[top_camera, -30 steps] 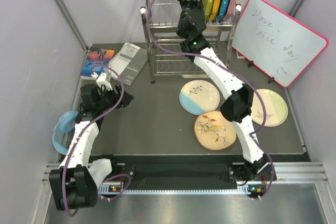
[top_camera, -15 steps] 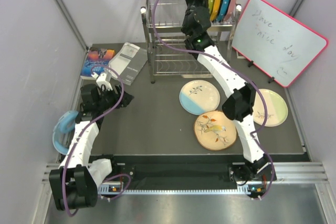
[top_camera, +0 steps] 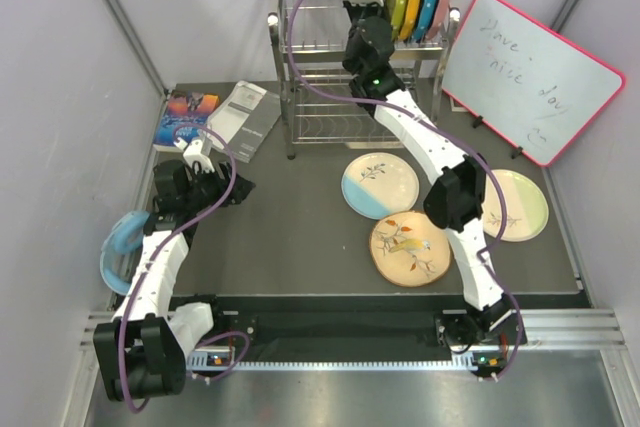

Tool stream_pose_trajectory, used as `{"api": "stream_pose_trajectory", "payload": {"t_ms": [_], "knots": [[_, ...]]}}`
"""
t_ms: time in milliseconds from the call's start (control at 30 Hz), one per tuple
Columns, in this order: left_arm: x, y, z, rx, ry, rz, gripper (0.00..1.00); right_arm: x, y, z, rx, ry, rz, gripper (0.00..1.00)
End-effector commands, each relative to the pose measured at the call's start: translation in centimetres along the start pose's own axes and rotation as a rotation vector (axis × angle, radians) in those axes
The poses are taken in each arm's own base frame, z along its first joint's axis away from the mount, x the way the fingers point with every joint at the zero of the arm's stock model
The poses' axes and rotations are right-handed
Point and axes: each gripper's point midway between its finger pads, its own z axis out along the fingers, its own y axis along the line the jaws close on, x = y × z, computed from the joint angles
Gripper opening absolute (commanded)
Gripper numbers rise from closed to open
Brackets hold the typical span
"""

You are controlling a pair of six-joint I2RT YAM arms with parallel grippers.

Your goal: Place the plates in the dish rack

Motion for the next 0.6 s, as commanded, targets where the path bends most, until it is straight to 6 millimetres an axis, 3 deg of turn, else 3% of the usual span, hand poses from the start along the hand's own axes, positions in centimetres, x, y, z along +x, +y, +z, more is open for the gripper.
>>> {"api": "stream_pose_trajectory", "payload": {"t_ms": [0, 100, 133, 200, 300, 400, 467, 500, 567], "knots": [[-1.3, -0.7, -0.2, 0.027, -0.053, 0.038, 0.65, -7.3, -4.8, 0.3, 0.07, -0.135, 0.151, 0.0], [-1.3, -0.7, -0.2, 0.027, -0.053, 0.038, 0.65, -7.2, -5.0, 0.3, 0.085, -0.135, 0.144, 0.21], [-1.3, -0.7, -0.2, 0.027, -0.053, 0.038, 0.65, -7.2, -5.0, 0.3, 0.084, -0.139, 0.143, 0.33], [-1.3, -0.7, -0.2, 0.027, -0.053, 0.038, 0.65, -8.2, -5.3, 0.0, 0.08, -0.161, 0.133, 0.45], [-1.3, -0.7, -0.2, 0.027, -0.053, 0.038, 0.65, -11.0, -5.8, -0.7, 0.052, -0.234, 0.132, 0.55], [-1.3, -0.7, -0.2, 0.027, -0.053, 0.038, 0.65, -13.3, -6.0, -2.1, 0.016, -0.272, 0.121, 0.57], [-1.3, -0.7, -0.2, 0.027, -0.053, 0.038, 0.65, -15.6, -7.2, -3.1, 0.007, -0.305, 0.125, 0.57], [-1.3, -0.7, -0.2, 0.027, -0.053, 0.038, 0.65, -15.9, -6.2, -3.8, -0.026, -0.319, 0.115, 0.58], [-1.3, -0.7, -0.2, 0.027, -0.053, 0.038, 0.65, -18.4, -7.4, -5.3, -0.034, -0.362, 0.11, 0.59]]}}
